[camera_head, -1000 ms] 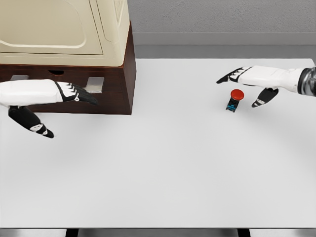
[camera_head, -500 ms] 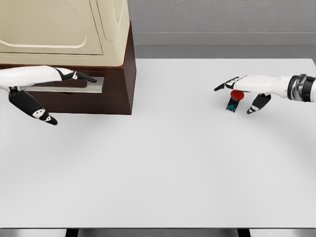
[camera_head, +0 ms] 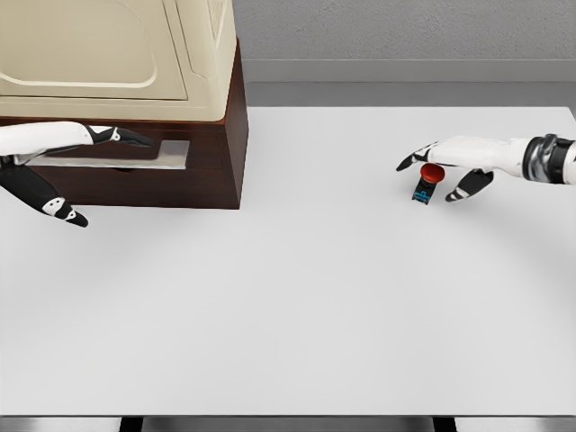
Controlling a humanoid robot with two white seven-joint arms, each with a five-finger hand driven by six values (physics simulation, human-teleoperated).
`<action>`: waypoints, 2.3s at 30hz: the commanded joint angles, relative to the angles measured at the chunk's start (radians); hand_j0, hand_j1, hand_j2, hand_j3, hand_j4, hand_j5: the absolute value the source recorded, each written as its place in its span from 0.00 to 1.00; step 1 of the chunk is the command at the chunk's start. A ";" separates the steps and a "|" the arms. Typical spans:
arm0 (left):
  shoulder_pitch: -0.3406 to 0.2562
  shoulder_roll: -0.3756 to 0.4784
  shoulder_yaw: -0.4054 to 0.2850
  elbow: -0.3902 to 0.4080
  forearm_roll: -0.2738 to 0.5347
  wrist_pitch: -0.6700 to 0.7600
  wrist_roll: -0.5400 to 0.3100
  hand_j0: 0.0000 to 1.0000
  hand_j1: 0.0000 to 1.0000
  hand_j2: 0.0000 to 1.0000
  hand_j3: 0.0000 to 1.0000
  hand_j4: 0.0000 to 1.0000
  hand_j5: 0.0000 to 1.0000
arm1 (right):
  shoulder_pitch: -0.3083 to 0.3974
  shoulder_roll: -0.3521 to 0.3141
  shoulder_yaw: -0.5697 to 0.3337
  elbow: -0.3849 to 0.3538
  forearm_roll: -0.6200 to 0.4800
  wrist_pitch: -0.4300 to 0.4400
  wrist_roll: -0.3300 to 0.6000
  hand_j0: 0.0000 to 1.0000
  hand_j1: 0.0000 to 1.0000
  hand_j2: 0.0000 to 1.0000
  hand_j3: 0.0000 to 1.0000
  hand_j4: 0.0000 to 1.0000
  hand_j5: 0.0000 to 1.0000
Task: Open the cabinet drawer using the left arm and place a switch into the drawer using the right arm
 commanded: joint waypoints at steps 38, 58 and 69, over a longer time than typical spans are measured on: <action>0.032 -0.035 0.003 0.082 -0.010 0.038 0.003 1.00 1.00 1.00 1.00 1.00 1.00 | -0.014 0.002 -0.003 -0.012 0.020 -0.012 0.000 0.45 0.45 0.45 0.45 0.45 0.45; 0.184 -0.042 0.146 0.090 -0.007 0.036 -0.004 1.00 1.00 1.00 1.00 1.00 1.00 | -0.120 -0.035 0.071 -0.271 0.017 -0.062 0.000 0.44 0.44 0.44 0.44 0.44 0.44; 0.206 -0.032 0.144 0.073 0.032 0.036 -0.043 1.00 1.00 1.00 1.00 1.00 1.00 | -0.198 -0.035 0.108 -0.386 -0.002 -0.062 0.000 0.44 0.44 0.44 0.44 0.44 0.44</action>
